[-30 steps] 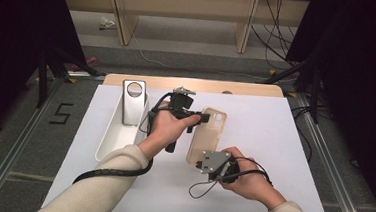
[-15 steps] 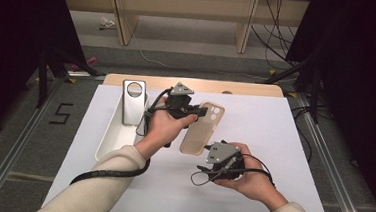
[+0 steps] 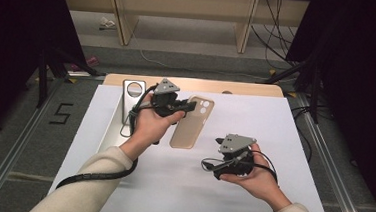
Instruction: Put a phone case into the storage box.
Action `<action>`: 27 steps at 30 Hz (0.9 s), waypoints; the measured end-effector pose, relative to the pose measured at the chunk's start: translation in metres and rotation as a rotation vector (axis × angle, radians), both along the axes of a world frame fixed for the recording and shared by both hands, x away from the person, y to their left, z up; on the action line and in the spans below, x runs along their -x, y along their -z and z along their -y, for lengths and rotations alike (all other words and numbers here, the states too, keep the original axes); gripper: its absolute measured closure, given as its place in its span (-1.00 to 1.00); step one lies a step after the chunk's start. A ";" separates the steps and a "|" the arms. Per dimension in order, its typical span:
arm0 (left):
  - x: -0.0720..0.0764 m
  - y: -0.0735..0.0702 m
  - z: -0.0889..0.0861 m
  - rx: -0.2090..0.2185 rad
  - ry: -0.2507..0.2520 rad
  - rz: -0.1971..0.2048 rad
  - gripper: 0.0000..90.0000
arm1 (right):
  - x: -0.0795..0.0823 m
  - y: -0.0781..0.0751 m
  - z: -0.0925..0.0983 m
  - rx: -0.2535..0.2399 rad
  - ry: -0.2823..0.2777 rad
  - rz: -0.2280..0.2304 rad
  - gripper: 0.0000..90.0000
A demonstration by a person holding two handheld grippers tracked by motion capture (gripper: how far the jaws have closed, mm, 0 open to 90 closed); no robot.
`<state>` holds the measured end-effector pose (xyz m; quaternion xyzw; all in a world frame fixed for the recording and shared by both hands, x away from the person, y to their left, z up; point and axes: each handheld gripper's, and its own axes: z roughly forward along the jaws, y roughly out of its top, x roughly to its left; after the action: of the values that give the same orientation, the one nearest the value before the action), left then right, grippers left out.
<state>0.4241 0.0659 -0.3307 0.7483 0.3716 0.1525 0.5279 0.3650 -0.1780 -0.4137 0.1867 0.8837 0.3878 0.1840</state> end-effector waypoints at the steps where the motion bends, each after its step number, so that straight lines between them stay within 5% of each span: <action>1: 0.001 -0.001 -0.003 0.000 -0.002 0.004 0.79 | 0.000 0.000 0.001 -0.004 0.006 -0.004 -0.62; 27: 0.009 -0.017 -0.069 0.053 -0.072 0.035 0.79 | -0.009 0.002 0.028 -0.086 0.085 -0.055 -0.63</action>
<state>0.4152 0.1351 -0.3140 0.7173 0.3930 0.1747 0.5482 0.3741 -0.2057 -0.4155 0.2424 0.8623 0.4118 0.1678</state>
